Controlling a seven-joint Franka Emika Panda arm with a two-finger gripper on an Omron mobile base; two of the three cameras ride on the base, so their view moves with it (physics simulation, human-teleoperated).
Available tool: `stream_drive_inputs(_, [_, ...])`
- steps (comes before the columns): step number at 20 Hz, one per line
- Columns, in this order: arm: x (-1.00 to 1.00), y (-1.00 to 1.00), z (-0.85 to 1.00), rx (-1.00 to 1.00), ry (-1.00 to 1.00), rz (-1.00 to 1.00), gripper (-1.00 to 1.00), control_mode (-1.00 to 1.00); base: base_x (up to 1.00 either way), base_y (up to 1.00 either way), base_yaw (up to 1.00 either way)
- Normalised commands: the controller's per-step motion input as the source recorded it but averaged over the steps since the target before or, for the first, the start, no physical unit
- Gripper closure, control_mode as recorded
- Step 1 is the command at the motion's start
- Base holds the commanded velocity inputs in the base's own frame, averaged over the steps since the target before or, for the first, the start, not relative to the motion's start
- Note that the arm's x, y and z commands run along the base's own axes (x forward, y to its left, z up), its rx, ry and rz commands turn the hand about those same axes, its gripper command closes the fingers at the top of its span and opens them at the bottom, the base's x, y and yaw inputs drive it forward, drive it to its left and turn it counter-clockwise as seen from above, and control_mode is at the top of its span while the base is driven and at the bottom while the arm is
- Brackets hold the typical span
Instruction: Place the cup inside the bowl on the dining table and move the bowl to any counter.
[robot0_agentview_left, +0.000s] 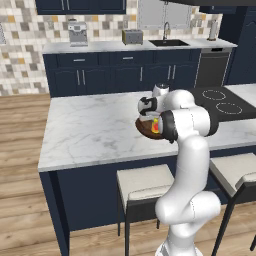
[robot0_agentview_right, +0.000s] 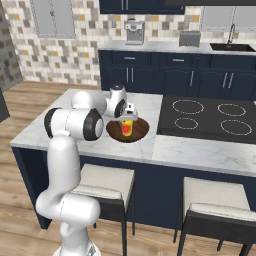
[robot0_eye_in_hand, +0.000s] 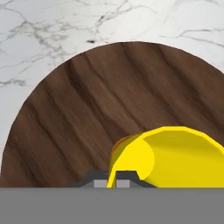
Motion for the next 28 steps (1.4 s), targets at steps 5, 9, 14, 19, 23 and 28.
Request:
stream_drive_inputs(5, [0.00,0.00,-0.11,0.00,0.00,0.01,1.00,-1.00,0.00,0.00,0.00])
stream_drive_inputs(9, [0.00,0.00,0.00,0.00,0.00,0.00,1.00,-1.00,0.00,0.00,0.00])
stream_drive_inputs(14, [0.00,0.00,0.00,0.00,0.00,0.00,-1.00,-1.00,0.00,0.00,0.00])
stream_drive_inputs(19, [0.00,0.00,0.00,0.00,0.00,0.00,-1.00,-1.00,0.00,0.00,0.00])
stream_drive_inputs(23, [0.00,0.00,0.00,0.00,0.00,0.00,-1.00,-1.00,0.00,0.00,0.00])
stream_drive_inputs(28, [0.00,0.00,0.01,0.00,0.00,0.00,-1.00,-1.00,0.00,0.00,0.00])
